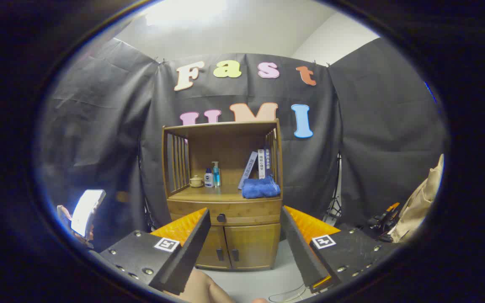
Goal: Pull open the drawer, take out the items inside it, and place them on the countertop above the cabinet.
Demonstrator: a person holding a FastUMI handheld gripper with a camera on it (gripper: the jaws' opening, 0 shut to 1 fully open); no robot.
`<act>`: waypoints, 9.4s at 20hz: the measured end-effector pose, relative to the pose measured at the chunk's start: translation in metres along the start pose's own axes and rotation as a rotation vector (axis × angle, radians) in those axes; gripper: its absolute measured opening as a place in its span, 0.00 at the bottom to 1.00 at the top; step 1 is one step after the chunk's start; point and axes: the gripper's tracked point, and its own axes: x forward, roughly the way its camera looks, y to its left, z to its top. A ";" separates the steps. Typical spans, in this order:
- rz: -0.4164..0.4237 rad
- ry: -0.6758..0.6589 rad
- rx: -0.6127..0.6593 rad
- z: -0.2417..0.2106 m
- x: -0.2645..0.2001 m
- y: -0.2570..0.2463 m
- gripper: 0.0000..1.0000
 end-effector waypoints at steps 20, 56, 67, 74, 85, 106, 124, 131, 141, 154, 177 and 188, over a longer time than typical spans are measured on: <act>0.064 0.029 -0.072 -0.023 0.048 0.038 0.98; 0.014 0.283 0.042 -0.264 0.388 0.119 0.33; 0.018 0.325 0.056 -0.257 0.300 0.109 0.33; 0.037 0.367 0.066 -0.261 0.242 0.103 0.33; 0.067 0.438 0.126 -0.256 0.212 0.106 0.39; 0.204 0.718 -0.170 -0.180 0.349 0.122 0.58; 0.187 1.264 -0.295 -0.290 0.336 0.102 0.49; 0.172 1.121 -0.301 -0.276 0.352 0.103 0.43; 0.209 0.981 -0.208 -0.212 0.349 0.113 0.43; 0.111 0.583 -0.074 -0.132 0.470 0.141 0.43; 0.082 0.396 -0.156 -0.126 0.514 0.164 0.98; 0.186 0.232 -0.035 -0.039 0.380 0.146 0.98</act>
